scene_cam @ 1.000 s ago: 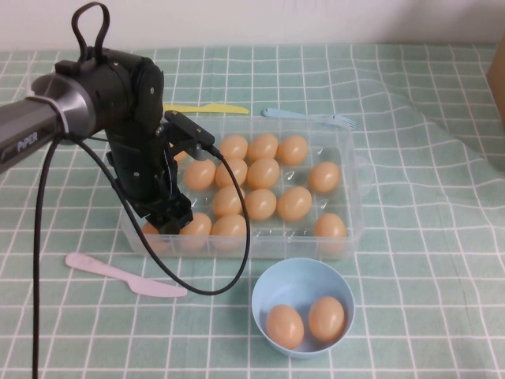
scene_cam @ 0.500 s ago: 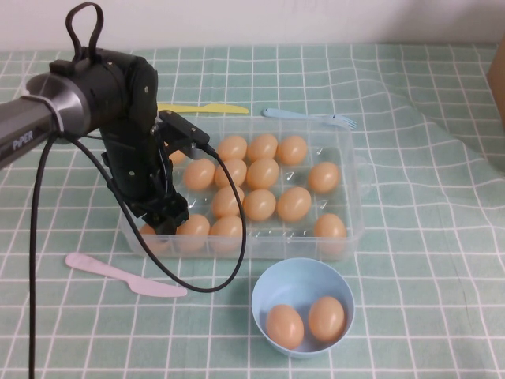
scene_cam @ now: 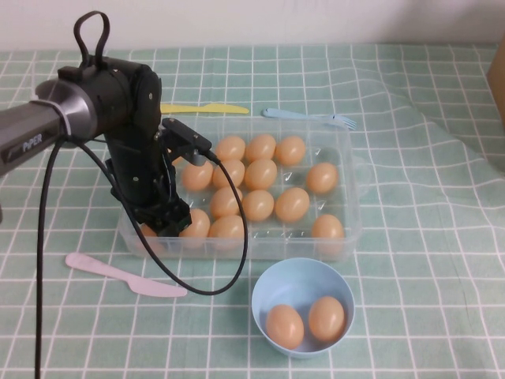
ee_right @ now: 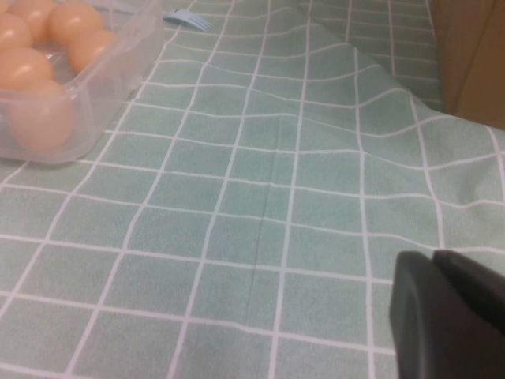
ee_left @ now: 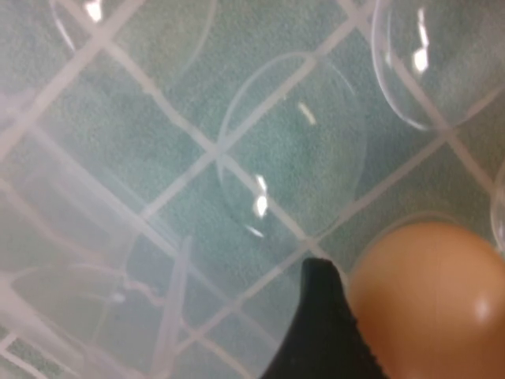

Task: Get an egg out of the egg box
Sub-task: Pick up the egg from the plastic box, then place the egg in the bowl

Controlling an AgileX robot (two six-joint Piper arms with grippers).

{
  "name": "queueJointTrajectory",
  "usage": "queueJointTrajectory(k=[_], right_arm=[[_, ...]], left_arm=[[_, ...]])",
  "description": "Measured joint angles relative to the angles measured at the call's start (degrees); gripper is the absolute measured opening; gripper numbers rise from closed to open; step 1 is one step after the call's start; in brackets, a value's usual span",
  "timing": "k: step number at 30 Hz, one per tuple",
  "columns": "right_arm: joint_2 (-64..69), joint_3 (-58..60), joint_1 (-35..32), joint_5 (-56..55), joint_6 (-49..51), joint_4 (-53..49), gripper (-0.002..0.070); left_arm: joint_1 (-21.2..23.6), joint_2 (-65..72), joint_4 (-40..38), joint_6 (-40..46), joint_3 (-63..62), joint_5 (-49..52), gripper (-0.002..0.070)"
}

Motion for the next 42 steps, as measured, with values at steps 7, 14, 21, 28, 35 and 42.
queueJointTrajectory(k=[7, 14, 21, 28, 35, 42], right_arm=[[0.00, 0.00, 0.00, 0.00, 0.00, 0.08, -0.0017], [0.00, 0.00, 0.00, 0.00, 0.00, 0.08, -0.0017], [0.00, 0.00, 0.00, 0.00, 0.00, 0.08, -0.0017], [0.00, 0.00, 0.00, 0.00, 0.00, 0.08, -0.0017], [0.00, 0.00, 0.00, 0.00, 0.00, 0.08, -0.0017], [0.00, 0.00, 0.00, 0.00, 0.00, 0.08, -0.0017]], left_arm=[[0.00, 0.37, 0.07, 0.00, 0.00, -0.83, 0.0429], [0.00, 0.37, 0.41, 0.00, 0.00, -0.61, 0.0352], [0.00, 0.48, 1.31, 0.00, -1.55, 1.96, 0.0351], [0.00, 0.27, 0.69, -0.25, -9.73, 2.70, 0.0351], [-2.08, -2.87, 0.44, -0.50, -13.79, 3.08, 0.0351], [-10.25, -5.75, 0.42, -0.60, -14.14, 3.66, 0.0347]])
